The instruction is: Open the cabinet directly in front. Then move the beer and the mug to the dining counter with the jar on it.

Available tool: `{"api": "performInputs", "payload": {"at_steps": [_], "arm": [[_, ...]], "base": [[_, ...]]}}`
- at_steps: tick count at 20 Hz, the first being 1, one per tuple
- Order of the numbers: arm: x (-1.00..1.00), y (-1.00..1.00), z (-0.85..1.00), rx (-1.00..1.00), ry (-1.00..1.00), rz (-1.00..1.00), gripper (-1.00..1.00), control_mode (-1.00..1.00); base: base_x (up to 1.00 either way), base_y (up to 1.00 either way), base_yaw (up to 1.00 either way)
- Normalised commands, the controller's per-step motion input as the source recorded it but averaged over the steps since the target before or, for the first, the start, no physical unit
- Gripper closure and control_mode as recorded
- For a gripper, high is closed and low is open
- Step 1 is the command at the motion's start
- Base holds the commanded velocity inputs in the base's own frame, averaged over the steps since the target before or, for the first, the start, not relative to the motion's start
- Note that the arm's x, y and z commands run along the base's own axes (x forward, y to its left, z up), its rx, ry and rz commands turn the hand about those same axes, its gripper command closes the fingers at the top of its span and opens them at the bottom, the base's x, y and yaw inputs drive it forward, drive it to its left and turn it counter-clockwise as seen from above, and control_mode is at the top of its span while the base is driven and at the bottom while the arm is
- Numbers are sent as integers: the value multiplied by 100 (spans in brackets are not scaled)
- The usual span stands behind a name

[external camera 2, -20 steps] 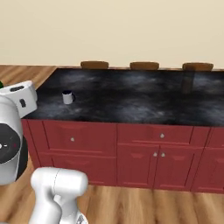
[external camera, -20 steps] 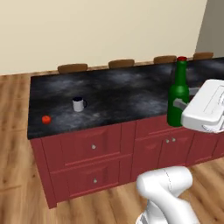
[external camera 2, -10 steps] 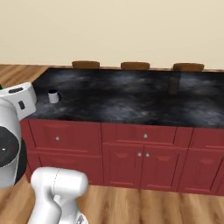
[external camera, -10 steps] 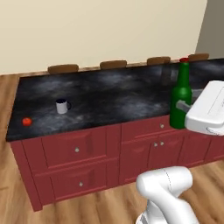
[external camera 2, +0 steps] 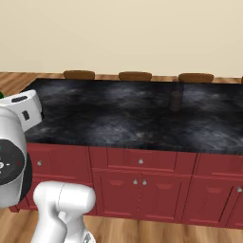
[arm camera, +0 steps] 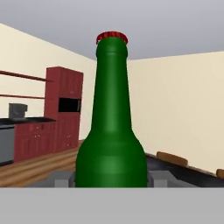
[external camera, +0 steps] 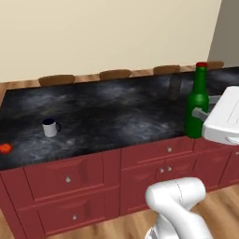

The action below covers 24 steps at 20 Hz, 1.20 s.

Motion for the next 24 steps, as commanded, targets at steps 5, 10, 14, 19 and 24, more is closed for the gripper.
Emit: {"api": "performInputs", "payload": {"at_steps": [5,10,14,19,24], "arm": [[0,0,0,0,0,0,100,100],[0,0,0,0,0,0,100,100],[40,0,-6,0,0,0,100,-100],[99,8,-22,0,0,3,100,-100],[93,31,-56,0,5,17,100,-100]], "base": [[92,-5,0],[62,-8,0],[30,0,0],[0,0,0],[0,0,0]]}}
